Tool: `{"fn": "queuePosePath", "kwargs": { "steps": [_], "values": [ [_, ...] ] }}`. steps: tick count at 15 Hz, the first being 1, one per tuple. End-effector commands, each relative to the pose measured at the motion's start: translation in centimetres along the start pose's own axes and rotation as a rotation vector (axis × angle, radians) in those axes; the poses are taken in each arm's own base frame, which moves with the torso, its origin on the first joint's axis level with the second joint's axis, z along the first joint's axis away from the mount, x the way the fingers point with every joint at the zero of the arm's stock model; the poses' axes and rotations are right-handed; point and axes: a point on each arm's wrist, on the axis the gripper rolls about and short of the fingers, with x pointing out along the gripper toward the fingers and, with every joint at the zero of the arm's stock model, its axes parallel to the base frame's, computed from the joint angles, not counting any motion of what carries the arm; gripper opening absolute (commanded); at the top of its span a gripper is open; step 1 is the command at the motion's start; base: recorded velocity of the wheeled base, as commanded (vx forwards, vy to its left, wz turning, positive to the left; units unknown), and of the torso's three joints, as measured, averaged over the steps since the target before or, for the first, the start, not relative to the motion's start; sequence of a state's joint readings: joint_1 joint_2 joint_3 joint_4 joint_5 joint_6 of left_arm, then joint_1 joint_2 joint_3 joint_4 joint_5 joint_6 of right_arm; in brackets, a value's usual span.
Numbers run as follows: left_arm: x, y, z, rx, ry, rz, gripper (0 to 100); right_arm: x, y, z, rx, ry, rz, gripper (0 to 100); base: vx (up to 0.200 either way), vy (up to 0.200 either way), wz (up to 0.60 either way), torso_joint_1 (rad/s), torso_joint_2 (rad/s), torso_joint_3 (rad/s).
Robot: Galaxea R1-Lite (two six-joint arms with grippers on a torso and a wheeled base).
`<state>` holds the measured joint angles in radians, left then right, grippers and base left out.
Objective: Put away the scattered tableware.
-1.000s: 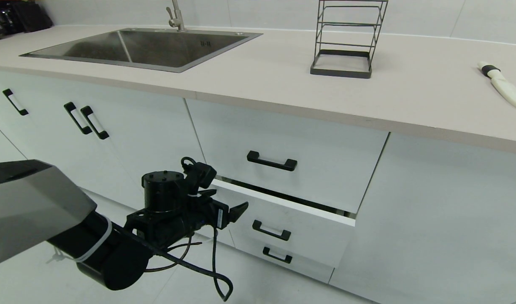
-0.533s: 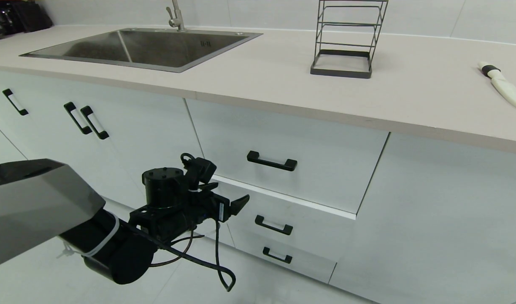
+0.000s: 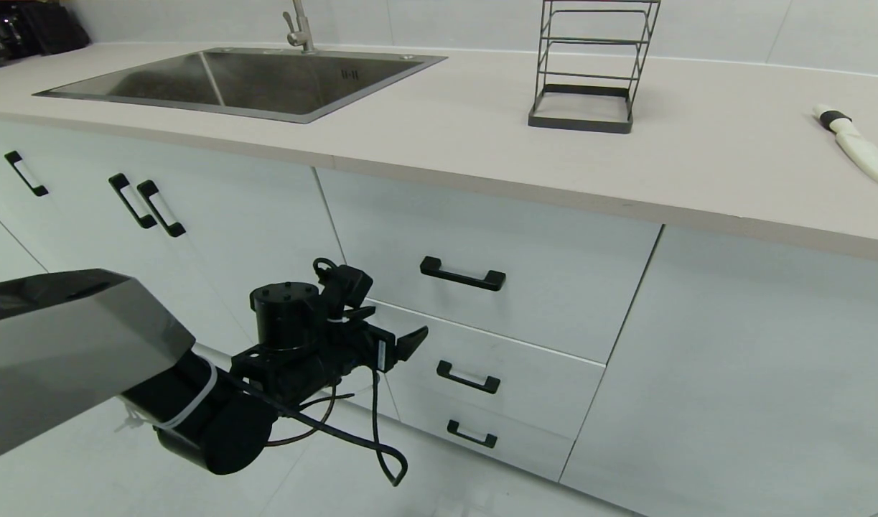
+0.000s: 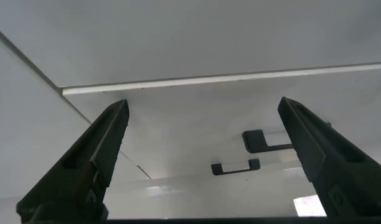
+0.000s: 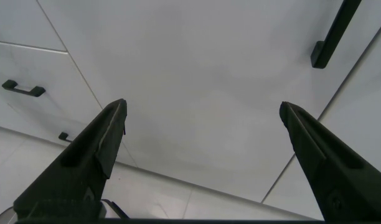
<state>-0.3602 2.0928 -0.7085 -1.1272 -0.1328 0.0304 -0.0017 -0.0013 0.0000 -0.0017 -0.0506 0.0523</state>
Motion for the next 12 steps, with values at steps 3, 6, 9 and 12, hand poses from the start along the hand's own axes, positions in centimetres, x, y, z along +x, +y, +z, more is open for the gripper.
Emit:
{"fn": "queuePosePath", "kwargs": {
  "steps": [3, 6, 9, 12],
  "values": [
    [-2.5, -0.4, -0.5, -0.002, 0.016, -0.005, 100, 0.0, 0.0, 0.0, 0.000, 0.000, 0.000, 100, 0.000, 0.000, 0.00, 0.000, 0.00, 0.000],
    [-9.3, -1.3, -0.1, -0.002, 0.026, -0.017, 100, 0.0, 0.0, 0.0, 0.000, 0.000, 0.000, 100, 0.000, 0.000, 0.00, 0.000, 0.00, 0.000],
    [-16.6, -2.2, 1.5, 0.010, -0.097, -0.007, 100, 0.0, 0.0, 0.0, 0.000, 0.001, 0.000, 100, 0.000, 0.000, 0.00, 0.000, 0.00, 0.000],
    [-22.2, -2.0, 2.6, 0.043, -0.225, 0.058, 100, 0.0, 0.0, 0.0, -0.034, 0.005, 0.000, 100, 0.000, 0.000, 0.00, 0.000, 0.00, 0.000]
  ]
}}
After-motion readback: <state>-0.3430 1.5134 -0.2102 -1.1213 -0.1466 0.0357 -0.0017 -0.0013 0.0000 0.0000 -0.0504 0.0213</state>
